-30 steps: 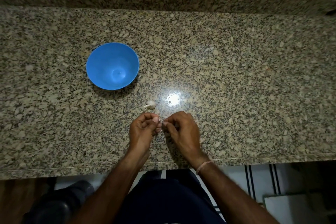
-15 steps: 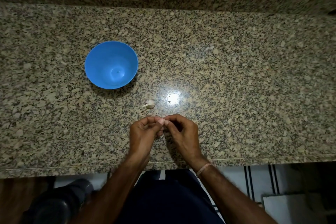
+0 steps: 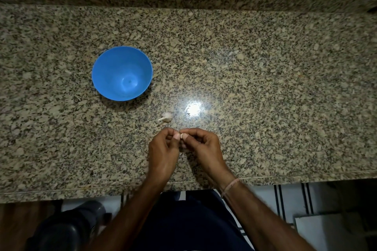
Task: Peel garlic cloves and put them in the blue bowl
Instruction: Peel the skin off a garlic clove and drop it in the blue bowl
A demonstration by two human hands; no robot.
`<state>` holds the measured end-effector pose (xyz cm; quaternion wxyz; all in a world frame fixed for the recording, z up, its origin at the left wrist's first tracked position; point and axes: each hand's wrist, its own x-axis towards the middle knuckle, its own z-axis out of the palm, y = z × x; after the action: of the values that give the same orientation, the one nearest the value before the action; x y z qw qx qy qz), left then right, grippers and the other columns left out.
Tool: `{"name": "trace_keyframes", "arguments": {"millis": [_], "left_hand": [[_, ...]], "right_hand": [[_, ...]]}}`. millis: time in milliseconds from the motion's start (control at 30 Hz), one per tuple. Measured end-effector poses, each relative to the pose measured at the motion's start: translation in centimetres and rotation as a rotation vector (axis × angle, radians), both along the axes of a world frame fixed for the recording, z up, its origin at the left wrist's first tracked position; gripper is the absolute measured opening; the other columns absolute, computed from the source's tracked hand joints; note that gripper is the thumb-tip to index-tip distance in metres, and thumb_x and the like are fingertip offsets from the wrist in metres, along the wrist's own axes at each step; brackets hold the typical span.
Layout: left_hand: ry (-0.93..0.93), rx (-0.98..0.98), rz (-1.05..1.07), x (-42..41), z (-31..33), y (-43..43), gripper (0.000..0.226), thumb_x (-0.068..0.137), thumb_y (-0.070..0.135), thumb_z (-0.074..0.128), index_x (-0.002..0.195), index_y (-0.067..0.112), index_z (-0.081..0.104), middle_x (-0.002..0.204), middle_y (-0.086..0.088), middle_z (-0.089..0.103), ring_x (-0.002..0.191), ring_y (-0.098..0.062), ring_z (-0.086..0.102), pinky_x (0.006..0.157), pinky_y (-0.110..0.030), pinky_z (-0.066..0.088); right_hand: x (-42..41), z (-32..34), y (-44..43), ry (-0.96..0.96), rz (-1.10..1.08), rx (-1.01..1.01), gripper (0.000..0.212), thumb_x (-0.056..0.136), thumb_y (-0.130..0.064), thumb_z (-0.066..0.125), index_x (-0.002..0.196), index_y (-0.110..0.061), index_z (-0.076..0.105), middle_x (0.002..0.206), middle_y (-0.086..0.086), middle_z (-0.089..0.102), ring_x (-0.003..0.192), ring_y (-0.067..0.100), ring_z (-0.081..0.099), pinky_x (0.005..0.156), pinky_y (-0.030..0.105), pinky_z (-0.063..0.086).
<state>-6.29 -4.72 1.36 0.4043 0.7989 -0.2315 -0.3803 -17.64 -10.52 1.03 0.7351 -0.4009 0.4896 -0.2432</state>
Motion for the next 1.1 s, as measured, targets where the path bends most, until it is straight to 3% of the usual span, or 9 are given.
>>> {"name": "trace_keyframes", "arguments": {"millis": [167, 333, 500, 633, 800, 867, 967, 1033, 1100], "left_hand": [[-0.125, 0.037, -0.095, 0.2, -0.6, -0.3, 0.018, 0.108, 0.020, 0.047, 0.095, 0.016, 0.058, 0.086, -0.001, 0.065, 0.078, -0.017, 0.063, 0.063, -0.035, 0.053], [-0.138, 0.046, -0.132, 0.6, -0.9, -0.1, 0.018, 0.106, 0.015, 0.049, 0.090, 0.016, 0.058, 0.079, 0.001, 0.062, 0.068, -0.010, 0.056, 0.053, -0.017, 0.037], [-0.199, 0.038, -0.211, 0.6, -1.3, 0.1, 0.015, 0.102, 0.009, 0.052, 0.088, 0.017, 0.055, 0.083, 0.002, 0.060, 0.075, -0.010, 0.056, 0.055, -0.016, 0.037], [-0.297, 0.062, -0.231, 0.3, -1.1, 0.0, 0.011, 0.104, 0.016, 0.050, 0.094, 0.017, 0.055, 0.089, 0.004, 0.059, 0.078, -0.004, 0.054, 0.057, -0.014, 0.035], [-0.077, 0.051, -0.042, 0.9, -1.4, 0.1, 0.012, 0.103, 0.021, 0.059, 0.097, 0.018, 0.069, 0.082, 0.005, 0.072, 0.073, -0.007, 0.070, 0.065, -0.028, 0.056], [-0.042, 0.067, 0.005, 1.3, -1.7, 0.3, 0.015, 0.102, 0.013, 0.058, 0.097, 0.016, 0.073, 0.082, 0.004, 0.075, 0.072, -0.007, 0.072, 0.068, -0.032, 0.061], [-0.023, 0.044, 0.010, 1.3, -1.6, 0.5, 0.025, 0.097, 0.002, 0.057, 0.104, 0.018, 0.074, 0.093, 0.004, 0.076, 0.077, -0.003, 0.071, 0.072, -0.026, 0.061], [-0.069, 0.026, 0.009, 1.3, -1.6, 0.5, 0.011, 0.097, 0.015, 0.066, 0.099, 0.023, 0.073, 0.086, 0.007, 0.074, 0.075, -0.005, 0.070, 0.070, -0.030, 0.060], [-0.042, 0.011, -0.020, 1.4, -1.6, 0.4, 0.012, 0.099, 0.019, 0.064, 0.095, 0.025, 0.073, 0.084, 0.008, 0.075, 0.079, -0.010, 0.072, 0.072, -0.035, 0.060]], "right_hand": [[0.3, -0.2, 0.0, -0.113, -0.053, 0.216, 0.014, 0.095, 0.002, 0.068, 0.107, 0.005, 0.075, 0.099, 0.021, 0.077, 0.084, 0.018, 0.072, 0.078, 0.023, 0.061], [0.3, -0.5, 0.1, -0.122, -0.050, 0.224, 0.011, 0.097, 0.001, 0.065, 0.106, 0.001, 0.073, 0.095, 0.018, 0.076, 0.084, 0.019, 0.072, 0.079, 0.025, 0.062], [0.7, -1.0, 0.2, 0.000, 0.018, 0.083, 0.016, 0.103, 0.001, 0.058, 0.111, 0.000, 0.072, 0.107, 0.017, 0.076, 0.090, 0.020, 0.072, 0.080, 0.027, 0.061], [0.7, -0.7, 0.3, -0.025, 0.014, 0.065, 0.017, 0.099, 0.000, 0.065, 0.114, 0.001, 0.071, 0.105, 0.013, 0.078, 0.097, 0.021, 0.074, 0.083, 0.027, 0.060], [0.5, -1.1, 0.0, -0.061, -0.084, 0.188, 0.016, 0.094, 0.006, 0.067, 0.107, 0.001, 0.073, 0.105, 0.023, 0.076, 0.098, 0.029, 0.073, 0.090, 0.036, 0.062], [0.1, -0.8, -0.3, -0.082, -0.103, 0.246, 0.018, 0.095, 0.009, 0.064, 0.110, 0.002, 0.072, 0.107, 0.022, 0.076, 0.096, 0.025, 0.075, 0.089, 0.031, 0.062], [0.0, -0.6, -0.5, -0.114, -0.118, 0.286, 0.020, 0.095, 0.011, 0.061, 0.111, 0.005, 0.072, 0.107, 0.022, 0.077, 0.093, 0.021, 0.076, 0.085, 0.025, 0.061], [0.1, -0.7, -0.3, -0.118, -0.125, 0.279, 0.019, 0.094, 0.011, 0.063, 0.109, 0.005, 0.072, 0.104, 0.022, 0.077, 0.094, 0.023, 0.076, 0.086, 0.026, 0.061], [0.1, -0.8, -0.4, -0.125, -0.129, 0.259, 0.019, 0.092, 0.011, 0.066, 0.109, 0.004, 0.071, 0.103, 0.023, 0.077, 0.094, 0.026, 0.076, 0.085, 0.028, 0.062]]}}
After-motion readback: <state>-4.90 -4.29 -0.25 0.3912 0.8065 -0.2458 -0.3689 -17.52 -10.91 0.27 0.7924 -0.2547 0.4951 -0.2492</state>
